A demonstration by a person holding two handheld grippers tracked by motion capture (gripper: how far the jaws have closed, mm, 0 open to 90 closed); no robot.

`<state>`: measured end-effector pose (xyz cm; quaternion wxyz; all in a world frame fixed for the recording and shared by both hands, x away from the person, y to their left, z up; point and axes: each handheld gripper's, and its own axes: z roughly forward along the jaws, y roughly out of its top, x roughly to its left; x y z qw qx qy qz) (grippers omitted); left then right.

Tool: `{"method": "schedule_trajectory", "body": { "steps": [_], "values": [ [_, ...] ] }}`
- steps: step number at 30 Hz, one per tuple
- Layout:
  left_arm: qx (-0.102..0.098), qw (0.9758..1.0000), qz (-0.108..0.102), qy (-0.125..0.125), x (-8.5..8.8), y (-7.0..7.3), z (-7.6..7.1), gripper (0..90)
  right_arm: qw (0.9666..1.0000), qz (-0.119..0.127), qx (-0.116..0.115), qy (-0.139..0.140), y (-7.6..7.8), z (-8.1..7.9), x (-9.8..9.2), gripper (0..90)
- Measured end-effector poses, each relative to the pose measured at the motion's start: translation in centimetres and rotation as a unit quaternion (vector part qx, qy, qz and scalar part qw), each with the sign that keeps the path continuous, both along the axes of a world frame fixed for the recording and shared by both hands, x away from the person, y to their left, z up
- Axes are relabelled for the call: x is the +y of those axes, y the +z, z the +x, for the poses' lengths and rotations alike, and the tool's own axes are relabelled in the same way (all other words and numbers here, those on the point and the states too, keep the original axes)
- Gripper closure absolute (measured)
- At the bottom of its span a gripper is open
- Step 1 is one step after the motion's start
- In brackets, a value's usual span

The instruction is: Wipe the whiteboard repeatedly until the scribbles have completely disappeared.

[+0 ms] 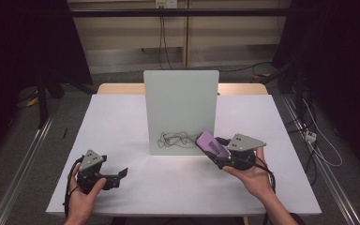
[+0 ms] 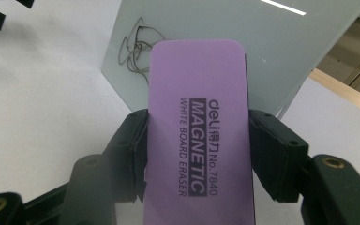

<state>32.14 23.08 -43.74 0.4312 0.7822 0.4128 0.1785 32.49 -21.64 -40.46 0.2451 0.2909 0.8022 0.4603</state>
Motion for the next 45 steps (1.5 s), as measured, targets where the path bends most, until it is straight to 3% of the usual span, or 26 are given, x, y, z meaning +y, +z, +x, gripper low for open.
{"method": "schedule_trajectory", "body": {
  "steps": [8, 19, 30, 45],
  "values": [
    [0.006, 0.9999, 0.001, -0.009, -0.2, -0.2, 0.1, 5.0, 0.9992, -0.018, -0.035, -0.001, 0.1, 1.2, 1.7, 41.7],
    [0.006, 0.9999, -0.001, -0.01, -0.2, -0.2, 0.1, 5.0, 0.9968, -0.027, -0.075, -0.009, -0.2, 1.9, 2.5, 41.7],
    [0.004, 0.9999, 0.002, -0.012, -0.3, 0.0, 0.1, 5.2, 0.9962, -0.044, -0.073, -0.019, -0.9, 1.9, 2.8, 41.8],
    [0.003, 1.0, 0.0, -0.009, -0.2, 0.0, 0.0, 5.0, 0.9968, -0.034, -0.067, -0.025, -1.3, 2.1, 3.2, 41.6]
  ]
}}
